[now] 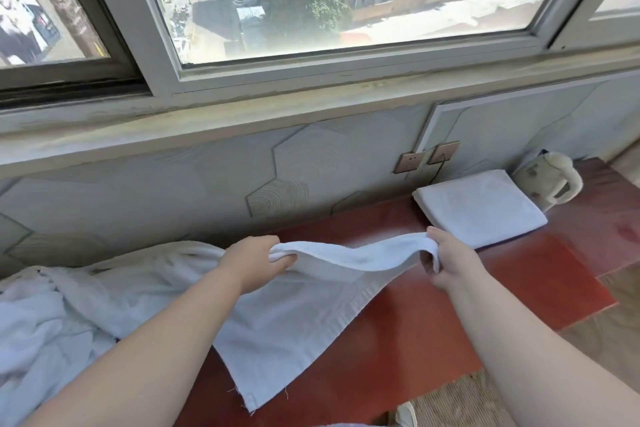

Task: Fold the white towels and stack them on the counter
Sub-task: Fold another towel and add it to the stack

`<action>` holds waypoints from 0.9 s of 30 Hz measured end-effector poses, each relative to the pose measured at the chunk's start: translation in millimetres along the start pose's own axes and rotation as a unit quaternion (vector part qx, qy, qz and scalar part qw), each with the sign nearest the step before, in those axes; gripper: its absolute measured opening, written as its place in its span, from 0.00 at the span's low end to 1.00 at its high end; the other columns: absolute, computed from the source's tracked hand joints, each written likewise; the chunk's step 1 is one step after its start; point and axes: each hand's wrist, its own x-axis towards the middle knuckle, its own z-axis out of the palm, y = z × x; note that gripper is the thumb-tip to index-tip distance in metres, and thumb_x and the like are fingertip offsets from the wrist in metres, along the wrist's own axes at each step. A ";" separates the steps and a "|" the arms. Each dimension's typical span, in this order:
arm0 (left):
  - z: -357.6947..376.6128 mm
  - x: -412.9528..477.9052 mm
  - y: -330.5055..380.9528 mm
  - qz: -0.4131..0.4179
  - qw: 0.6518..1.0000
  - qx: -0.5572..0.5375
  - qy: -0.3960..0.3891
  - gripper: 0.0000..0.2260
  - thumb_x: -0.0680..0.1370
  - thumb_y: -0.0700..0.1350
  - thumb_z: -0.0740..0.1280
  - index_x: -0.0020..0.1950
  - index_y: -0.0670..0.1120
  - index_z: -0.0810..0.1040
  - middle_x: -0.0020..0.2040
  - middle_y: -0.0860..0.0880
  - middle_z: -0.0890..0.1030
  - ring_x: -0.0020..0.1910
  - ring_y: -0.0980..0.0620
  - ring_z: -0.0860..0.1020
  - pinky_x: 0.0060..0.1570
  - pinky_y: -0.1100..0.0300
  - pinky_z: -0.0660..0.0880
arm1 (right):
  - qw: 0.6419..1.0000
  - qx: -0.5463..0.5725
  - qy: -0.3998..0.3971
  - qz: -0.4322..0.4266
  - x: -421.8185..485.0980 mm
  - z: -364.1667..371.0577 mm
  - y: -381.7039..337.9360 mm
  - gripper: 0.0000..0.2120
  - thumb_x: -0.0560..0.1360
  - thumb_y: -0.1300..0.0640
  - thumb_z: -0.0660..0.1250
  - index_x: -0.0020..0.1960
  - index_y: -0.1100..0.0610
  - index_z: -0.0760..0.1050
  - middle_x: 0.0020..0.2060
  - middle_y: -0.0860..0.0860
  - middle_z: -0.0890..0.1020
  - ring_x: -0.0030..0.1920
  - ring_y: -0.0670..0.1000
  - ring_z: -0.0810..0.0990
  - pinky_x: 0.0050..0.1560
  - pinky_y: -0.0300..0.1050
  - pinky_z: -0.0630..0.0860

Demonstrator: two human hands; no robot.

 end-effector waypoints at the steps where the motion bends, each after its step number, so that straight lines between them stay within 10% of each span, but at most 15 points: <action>1: -2.0 -2.6 3.4 -0.007 1.000 -0.024 0.002 0.26 0.74 0.73 0.59 0.38 0.50 0.70 0.32 0.54 0.76 0.32 0.55 0.74 0.35 0.55 0.70 | 0.999 0.032 0.012 0.013 2.7 -5.8 -3.4 0.04 0.81 0.63 0.66 0.47 0.59 0.77 0.30 0.52 0.81 0.25 0.47 0.80 0.25 0.37 0.77; 9: -15.0 25.4 77.5 -0.015 0.987 -0.141 0.081 0.10 0.79 0.53 0.63 0.40 0.50 0.73 0.33 0.54 0.77 0.37 0.49 0.76 0.34 0.55 0.68 | 0.992 0.123 0.012 -0.008 34.8 -24.8 -51.3 0.05 0.81 0.63 0.60 0.54 0.60 0.74 0.48 0.54 0.80 0.42 0.50 0.81 0.34 0.42 0.80; 12: -6.0 53.8 84.6 -0.011 0.996 -0.001 0.088 0.08 0.81 0.55 0.63 0.58 0.56 0.78 0.54 0.52 0.80 0.59 0.45 0.77 0.54 0.51 0.69 | 0.997 0.036 -0.049 -0.037 47.3 -13.0 -60.0 0.07 0.82 0.56 0.62 0.60 0.54 0.73 0.64 0.53 0.79 0.60 0.55 0.82 0.58 0.50 0.80; 15: 24.9 59.1 66.2 -0.049 0.991 0.120 0.031 0.31 0.80 0.59 0.66 0.80 0.55 0.60 0.79 0.47 0.64 0.77 0.44 0.63 0.72 0.48 0.60 | 0.977 -0.185 -0.101 -0.034 60.3 -3.9 -32.8 0.27 0.83 0.53 0.63 0.78 0.44 0.58 0.75 0.50 0.67 0.72 0.58 0.72 0.71 0.59 0.70; 20: 91.0 -1.6 11.2 -0.133 0.975 0.173 -0.038 0.27 0.80 0.57 0.65 0.77 0.53 0.63 0.79 0.46 0.61 0.75 0.44 0.64 0.70 0.47 0.64 | 0.792 -0.568 -0.217 -0.064 54.3 -6.7 70.6 0.31 0.80 0.47 0.67 0.80 0.49 0.61 0.73 0.52 0.72 0.60 0.52 0.76 0.52 0.42 0.73; 27: 115.2 -97.8 -53.4 -0.267 0.945 0.155 -0.104 0.39 0.79 0.63 0.63 0.84 0.54 0.46 0.83 0.45 0.52 0.74 0.44 0.66 0.70 0.46 0.66 | 0.432 -0.780 -0.342 -0.297 22.5 -4.4 189.6 0.25 0.79 0.44 0.63 0.74 0.50 0.67 0.73 0.51 0.67 0.70 0.56 0.66 0.68 0.50 0.67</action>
